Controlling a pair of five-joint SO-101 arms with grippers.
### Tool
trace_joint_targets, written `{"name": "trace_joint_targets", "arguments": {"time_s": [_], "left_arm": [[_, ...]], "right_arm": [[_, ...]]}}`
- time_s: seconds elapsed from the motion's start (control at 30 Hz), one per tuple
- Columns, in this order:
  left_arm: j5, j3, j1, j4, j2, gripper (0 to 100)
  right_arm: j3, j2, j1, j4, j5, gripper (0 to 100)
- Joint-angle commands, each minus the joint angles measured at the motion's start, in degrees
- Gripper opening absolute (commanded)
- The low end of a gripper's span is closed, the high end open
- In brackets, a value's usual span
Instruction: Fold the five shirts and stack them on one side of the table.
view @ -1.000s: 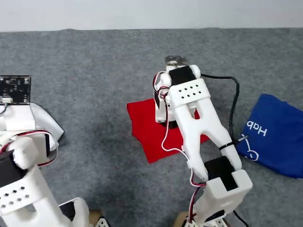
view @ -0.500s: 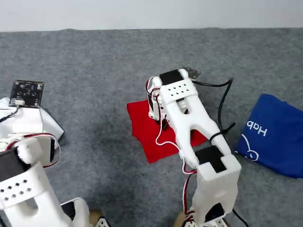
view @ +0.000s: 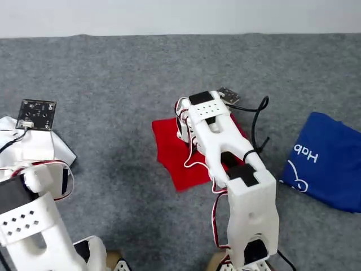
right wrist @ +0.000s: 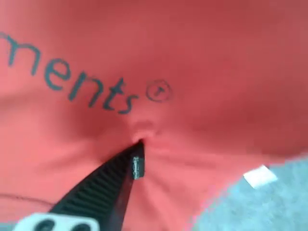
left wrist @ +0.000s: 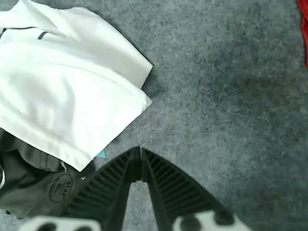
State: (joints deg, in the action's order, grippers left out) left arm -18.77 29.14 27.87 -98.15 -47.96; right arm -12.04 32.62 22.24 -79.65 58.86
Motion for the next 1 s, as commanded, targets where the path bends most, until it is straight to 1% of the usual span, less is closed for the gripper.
{"name": "trace_joint_targets", "arguments": {"time_s": [0.0,0.1,0.17,0.3,0.37,0.47,0.57,0.63,0.67,0.7,0.77,0.97], "left_arm": [[-0.62,-0.22,0.0,1.05,-0.79,1],[-0.62,-0.22,0.0,1.05,-0.79,1],[-0.62,-0.22,0.0,1.05,-0.79,1],[-0.62,-0.22,0.0,1.05,-0.79,1],[-0.62,-0.31,0.0,1.05,-0.79,1],[-0.62,-0.31,0.0,1.05,-0.79,1],[-0.62,-0.48,0.0,1.05,-0.79,1],[-0.62,-0.57,0.0,1.05,-0.79,1],[-0.62,-0.57,0.0,1.05,-0.79,1],[-0.62,-0.57,0.0,1.05,-0.79,1],[-0.62,-0.57,0.0,1.05,-0.79,1],[-0.62,-0.66,0.0,1.05,-0.79,1]], "right_arm": [[-0.7,1.36,-2.07,5.67,0.44,48.5],[-0.7,4.18,-3.65,9.71,0.35,41.6],[-1.14,5.32,-4.0,10.24,0.26,39.3],[-4.13,6.73,-3.74,6.9,0.26,37.1],[-4.4,7.52,-3.74,6.29,0.26,34.0],[-4.4,7.69,-3.91,5.93,0.26,24.3],[-5.27,7.96,-4.0,4.79,-0.18,10.8],[-5.27,7.87,-4.97,3.91,-2.37,1.7],[-5.36,7.78,-5.76,3.56,-3.16,0.2],[-5.36,7.69,-6.81,3.21,-3.87,1.9],[-5.63,6.9,-9.01,1.8,-5.8,0.6],[-5.89,-0.04,-13.41,-4.26,-18.37,0.9]]}}
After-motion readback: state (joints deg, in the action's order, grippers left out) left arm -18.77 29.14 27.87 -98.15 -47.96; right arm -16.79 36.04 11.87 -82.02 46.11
